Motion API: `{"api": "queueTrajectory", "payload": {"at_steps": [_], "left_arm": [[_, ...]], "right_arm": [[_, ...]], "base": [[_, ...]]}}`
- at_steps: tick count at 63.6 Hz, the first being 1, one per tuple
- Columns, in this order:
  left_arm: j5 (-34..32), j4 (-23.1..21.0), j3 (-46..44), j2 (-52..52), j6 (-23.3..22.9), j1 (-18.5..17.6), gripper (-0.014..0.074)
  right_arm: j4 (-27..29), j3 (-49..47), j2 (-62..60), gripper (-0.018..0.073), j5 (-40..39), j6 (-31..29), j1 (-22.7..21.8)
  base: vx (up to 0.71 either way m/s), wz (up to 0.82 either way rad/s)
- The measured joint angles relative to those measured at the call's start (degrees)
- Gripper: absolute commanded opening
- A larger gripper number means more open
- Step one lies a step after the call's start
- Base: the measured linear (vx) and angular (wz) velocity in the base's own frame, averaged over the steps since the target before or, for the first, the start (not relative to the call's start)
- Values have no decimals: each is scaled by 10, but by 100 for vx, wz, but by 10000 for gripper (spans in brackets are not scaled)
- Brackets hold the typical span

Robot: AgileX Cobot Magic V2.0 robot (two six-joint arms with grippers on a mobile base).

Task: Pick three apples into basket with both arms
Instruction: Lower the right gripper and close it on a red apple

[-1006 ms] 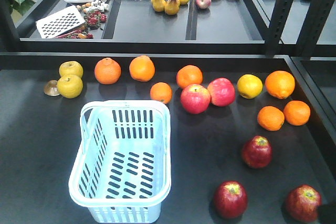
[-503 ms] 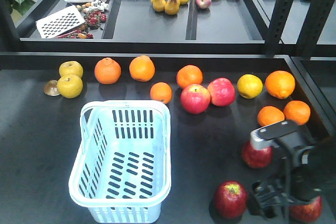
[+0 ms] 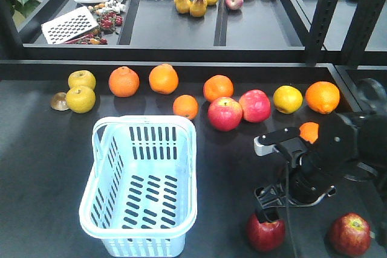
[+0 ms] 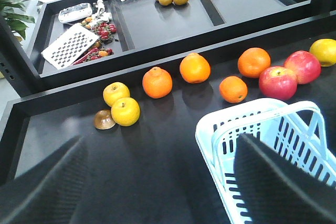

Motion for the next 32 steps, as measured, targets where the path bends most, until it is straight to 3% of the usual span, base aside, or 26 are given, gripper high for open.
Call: {"api": "queueTrajectory", "payload": {"at_steps": [32], "left_arm": [[0, 0, 0, 0, 0, 0, 543]], "right_arm": [[0, -15, 110, 688, -28, -4, 0]], "base": [[0, 0]]}}
